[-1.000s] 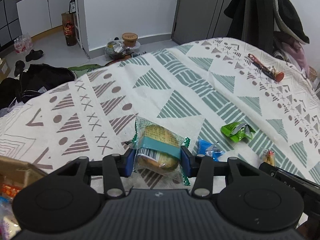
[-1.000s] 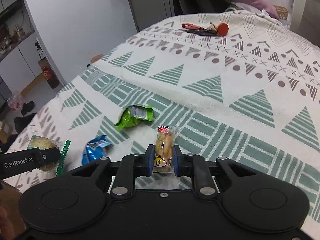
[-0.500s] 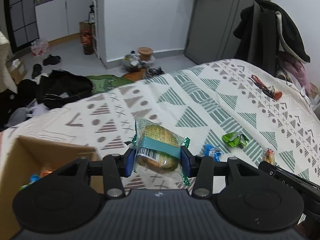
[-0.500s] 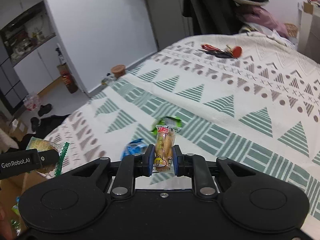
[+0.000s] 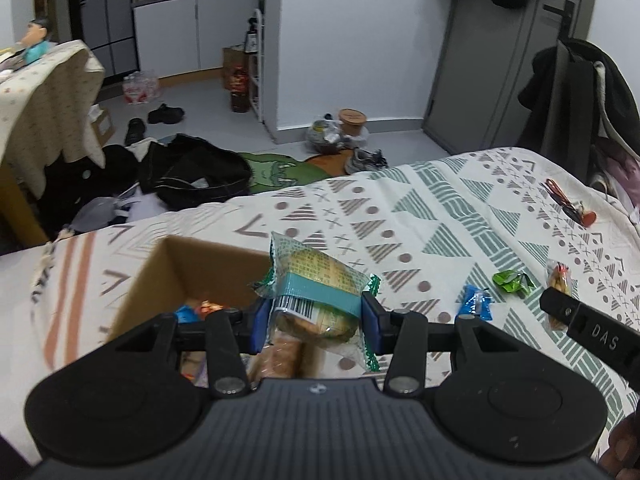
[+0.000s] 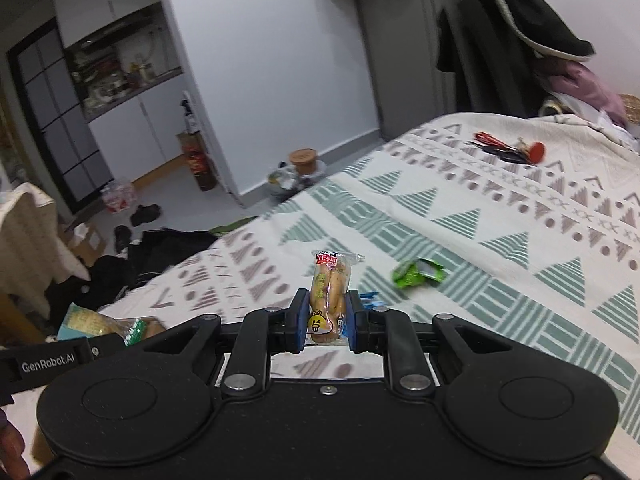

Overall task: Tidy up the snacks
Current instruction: 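Carry both held packs toward the cardboard box, then lower both packs into the cardboard box and open both grippers, then move both tools back over the blue and green packs, then grasp the blue pack with the left gripper while the right grasps the green pack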

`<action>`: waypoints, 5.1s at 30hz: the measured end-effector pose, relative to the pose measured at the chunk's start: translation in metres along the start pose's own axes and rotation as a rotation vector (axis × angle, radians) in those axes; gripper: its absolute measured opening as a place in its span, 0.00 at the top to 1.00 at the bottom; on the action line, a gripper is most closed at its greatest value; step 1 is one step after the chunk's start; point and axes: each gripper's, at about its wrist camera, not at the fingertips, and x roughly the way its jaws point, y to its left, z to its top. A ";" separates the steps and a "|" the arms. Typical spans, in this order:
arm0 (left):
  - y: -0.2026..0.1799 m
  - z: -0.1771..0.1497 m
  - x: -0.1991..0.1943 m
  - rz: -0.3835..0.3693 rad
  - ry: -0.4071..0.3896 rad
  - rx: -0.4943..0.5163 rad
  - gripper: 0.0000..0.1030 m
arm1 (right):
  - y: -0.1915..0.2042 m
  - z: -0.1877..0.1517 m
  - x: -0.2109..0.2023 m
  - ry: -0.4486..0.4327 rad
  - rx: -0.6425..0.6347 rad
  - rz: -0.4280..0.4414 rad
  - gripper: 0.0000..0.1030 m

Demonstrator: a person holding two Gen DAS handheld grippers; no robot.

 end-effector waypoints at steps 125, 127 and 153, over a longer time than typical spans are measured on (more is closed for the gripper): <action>-0.111 0.019 0.107 -0.082 0.081 0.042 0.05 | -0.103 0.014 0.066 0.089 0.102 -0.095 0.01; -0.116 0.018 0.113 -0.094 0.087 0.034 0.07 | -0.108 0.014 0.070 0.093 0.106 -0.104 0.03; -0.144 -0.011 0.173 -0.203 0.165 0.020 0.74 | -0.121 0.017 0.114 0.074 0.133 -0.056 0.10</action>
